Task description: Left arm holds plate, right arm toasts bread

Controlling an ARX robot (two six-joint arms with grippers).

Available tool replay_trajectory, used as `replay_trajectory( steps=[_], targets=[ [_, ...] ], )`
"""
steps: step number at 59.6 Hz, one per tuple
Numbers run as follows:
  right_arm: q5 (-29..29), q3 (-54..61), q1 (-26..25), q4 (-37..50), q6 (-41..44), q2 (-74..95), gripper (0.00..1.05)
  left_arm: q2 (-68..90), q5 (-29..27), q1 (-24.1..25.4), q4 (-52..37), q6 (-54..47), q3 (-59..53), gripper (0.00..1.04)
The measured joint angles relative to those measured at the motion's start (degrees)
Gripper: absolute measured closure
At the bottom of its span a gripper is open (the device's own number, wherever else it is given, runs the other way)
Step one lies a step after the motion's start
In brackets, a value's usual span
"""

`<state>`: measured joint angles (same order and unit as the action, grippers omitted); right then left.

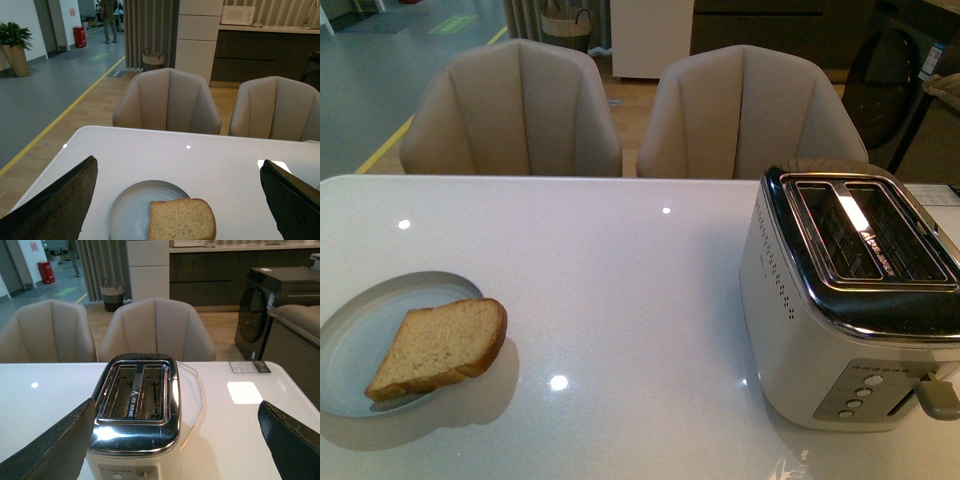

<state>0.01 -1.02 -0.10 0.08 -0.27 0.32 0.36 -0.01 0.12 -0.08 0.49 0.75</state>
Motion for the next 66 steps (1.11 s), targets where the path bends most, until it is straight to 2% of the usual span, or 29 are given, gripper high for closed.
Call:
replay_trajectory(
  steps=[44,50,53,60,66],
  targets=[
    [0.0,0.0,0.0,0.0,0.0,0.0,0.09,0.2,0.0,0.0,0.4,0.4,0.1,0.07],
    [0.0,0.0,0.0,0.0,0.0,0.0,0.09,9.6,0.0,-0.6,17.5,9.1,6.9,0.07],
    [0.0,0.0,0.0,0.0,0.0,0.0,0.09,12.2,-0.1,-1.0,20.5,12.0,7.6,0.07],
    [0.0,0.0,0.0,0.0,0.0,0.0,0.09,15.0,0.1,-1.4,19.2,15.3,8.6,0.07],
    [0.0,0.0,0.0,0.0,0.0,0.0,0.09,21.4,1.7,-0.8,12.0,15.6,9.6,0.07]
  ],
)
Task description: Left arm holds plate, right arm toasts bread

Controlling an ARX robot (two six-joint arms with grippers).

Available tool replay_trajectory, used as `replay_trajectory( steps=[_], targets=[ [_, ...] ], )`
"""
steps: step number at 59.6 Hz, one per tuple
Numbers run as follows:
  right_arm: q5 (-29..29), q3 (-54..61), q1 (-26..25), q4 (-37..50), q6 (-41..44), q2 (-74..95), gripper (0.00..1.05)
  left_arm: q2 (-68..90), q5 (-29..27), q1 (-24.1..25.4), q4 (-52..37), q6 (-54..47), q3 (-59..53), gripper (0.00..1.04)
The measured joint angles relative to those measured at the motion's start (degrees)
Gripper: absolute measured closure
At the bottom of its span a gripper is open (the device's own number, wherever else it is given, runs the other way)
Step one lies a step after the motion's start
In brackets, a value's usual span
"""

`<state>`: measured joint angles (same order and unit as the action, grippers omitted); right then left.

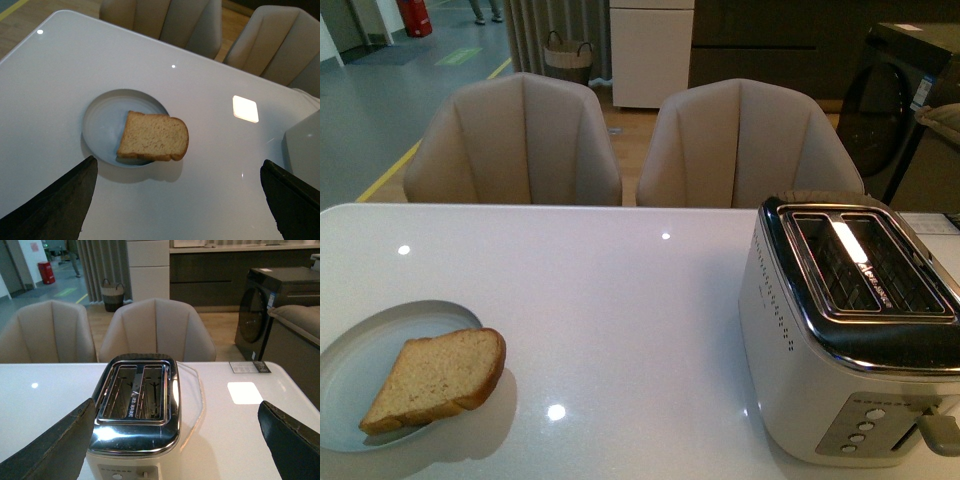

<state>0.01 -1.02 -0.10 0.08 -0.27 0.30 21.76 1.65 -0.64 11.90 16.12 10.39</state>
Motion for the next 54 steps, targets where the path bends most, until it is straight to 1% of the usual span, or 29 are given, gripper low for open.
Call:
replay_trajectory(
  steps=[7,13,20,27,36,47,54],
  targets=[
    [0.0,0.0,0.0,0.0,0.0,0.0,0.09,13.7,3.1,3.7,-13.1,-2.1,1.5,0.07],
    [0.0,0.0,0.0,0.0,0.0,0.0,0.09,28.7,6.3,9.0,-24.2,-5.2,5.0,0.07],
    [0.0,0.0,0.0,0.0,0.0,0.0,0.09,44.4,8.2,15.3,-31.2,-7.5,9.9,0.07],
    [0.0,0.0,0.0,0.0,0.0,0.0,0.09,58.1,10.2,18.8,-35.1,-8.2,15.0,0.07],
    [0.0,0.0,0.0,0.0,0.0,0.0,0.09,73.5,9.9,20.7,-38.2,-7.8,22.3,0.07],
    [0.0,0.0,0.0,0.0,0.0,0.0,0.09,87.7,8.9,20.7,-38.3,-7.5,29.9,0.07],
    [0.0,0.0,0.0,0.0,0.0,0.0,0.09,93.9,8.0,19.9,-37.8,-6.3,34.4,0.07]
  ],
)
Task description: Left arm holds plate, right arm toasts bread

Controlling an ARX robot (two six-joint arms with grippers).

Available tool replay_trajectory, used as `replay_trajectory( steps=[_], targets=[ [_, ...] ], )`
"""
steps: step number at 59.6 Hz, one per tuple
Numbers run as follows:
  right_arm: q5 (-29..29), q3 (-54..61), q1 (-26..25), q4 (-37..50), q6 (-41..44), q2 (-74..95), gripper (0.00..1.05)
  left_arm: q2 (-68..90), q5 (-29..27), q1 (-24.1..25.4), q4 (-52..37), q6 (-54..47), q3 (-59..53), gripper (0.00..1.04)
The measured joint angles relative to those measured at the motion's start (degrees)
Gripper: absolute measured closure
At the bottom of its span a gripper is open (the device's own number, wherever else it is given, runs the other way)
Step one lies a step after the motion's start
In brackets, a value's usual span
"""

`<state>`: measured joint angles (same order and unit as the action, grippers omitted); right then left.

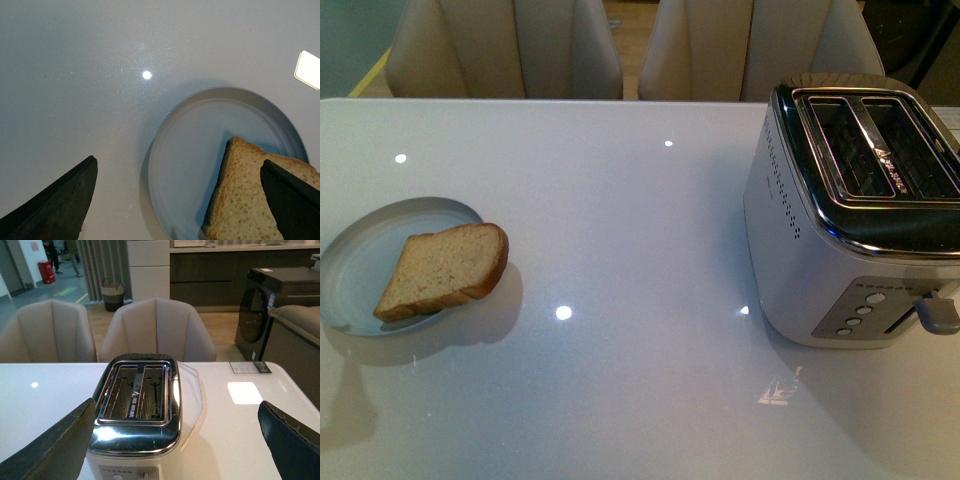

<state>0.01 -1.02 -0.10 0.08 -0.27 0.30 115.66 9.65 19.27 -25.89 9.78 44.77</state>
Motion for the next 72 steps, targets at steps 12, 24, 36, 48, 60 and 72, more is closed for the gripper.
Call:
replay_trajectory(
  steps=[12,24,36,48,60,72],
  targets=[
    [0.0,0.0,0.0,0.0,0.0,0.0,0.09,8.9,-3.1,-2.3,0.9,0.7,5.9,0.07],
    [0.0,0.0,0.0,0.0,0.0,0.0,0.09,15.3,-5.1,-3.3,2.6,0.6,10.6,0.07],
    [0.0,0.0,0.0,0.0,0.0,0.0,0.09,19.6,-5.9,-3.8,3.3,1.1,13.3,0.07],
    [0.0,0.0,0.0,0.0,0.0,0.0,0.09,22.8,-6.4,-4.7,3.7,1.6,14.8,0.07],
    [0.0,0.0,0.0,0.0,0.0,0.0,0.09,23.9,-6.9,-5.2,3.7,1.7,15.5,0.15],
    [0.0,0.0,0.0,0.0,0.0,0.0,0.09,24.2,-6.9,-5.1,3.9,2.0,15.6,0.51]
  ],
)
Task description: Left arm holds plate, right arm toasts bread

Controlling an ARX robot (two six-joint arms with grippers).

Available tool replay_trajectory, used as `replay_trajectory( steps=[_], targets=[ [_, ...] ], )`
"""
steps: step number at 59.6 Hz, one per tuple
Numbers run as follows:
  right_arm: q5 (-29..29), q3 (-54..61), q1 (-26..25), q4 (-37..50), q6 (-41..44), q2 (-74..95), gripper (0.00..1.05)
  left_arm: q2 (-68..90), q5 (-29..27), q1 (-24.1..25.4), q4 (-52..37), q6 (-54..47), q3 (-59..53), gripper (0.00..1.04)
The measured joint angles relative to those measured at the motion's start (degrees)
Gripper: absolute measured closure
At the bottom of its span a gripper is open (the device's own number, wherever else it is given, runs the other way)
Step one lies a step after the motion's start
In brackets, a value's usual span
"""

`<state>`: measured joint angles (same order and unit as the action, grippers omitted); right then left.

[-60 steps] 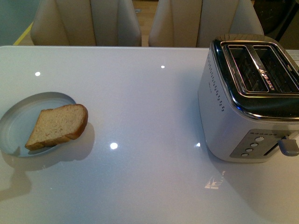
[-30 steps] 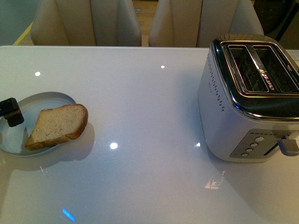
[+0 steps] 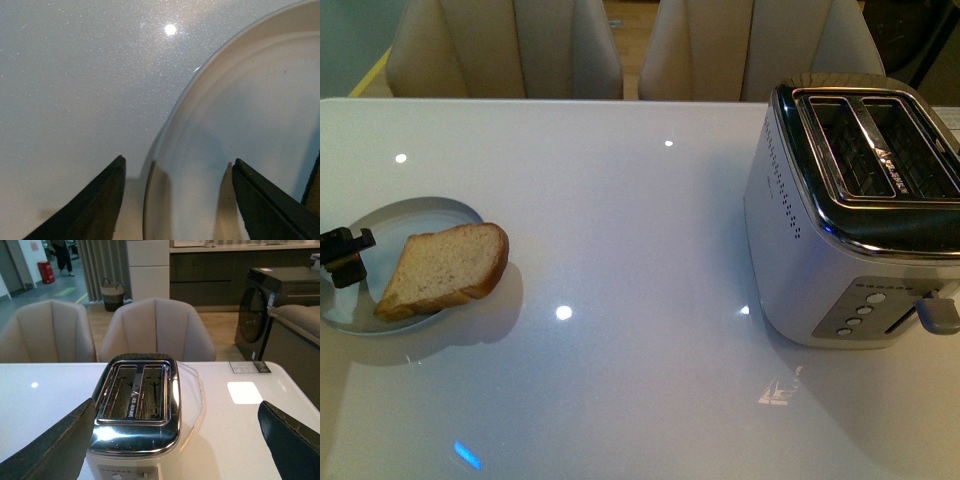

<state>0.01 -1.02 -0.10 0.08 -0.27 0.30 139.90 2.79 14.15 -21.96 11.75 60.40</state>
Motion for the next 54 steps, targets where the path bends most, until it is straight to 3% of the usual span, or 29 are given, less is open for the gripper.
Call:
replay_trajectory(
  steps=[11,20,54],
  targets=[
    [0.0,0.0,0.0,0.0,0.0,0.0,0.09,0.0,1.3,0.4,0.5,1.5,0.0,0.79],
    [0.0,0.0,0.0,0.0,0.0,0.0,0.09,-0.5,5.7,1.4,0.6,5.4,-0.4,1.01],
    [0.0,0.0,0.0,0.0,0.0,0.0,0.09,-8.8,13.7,6.4,-1.2,12.0,-8.7,1.02]
  ],
)
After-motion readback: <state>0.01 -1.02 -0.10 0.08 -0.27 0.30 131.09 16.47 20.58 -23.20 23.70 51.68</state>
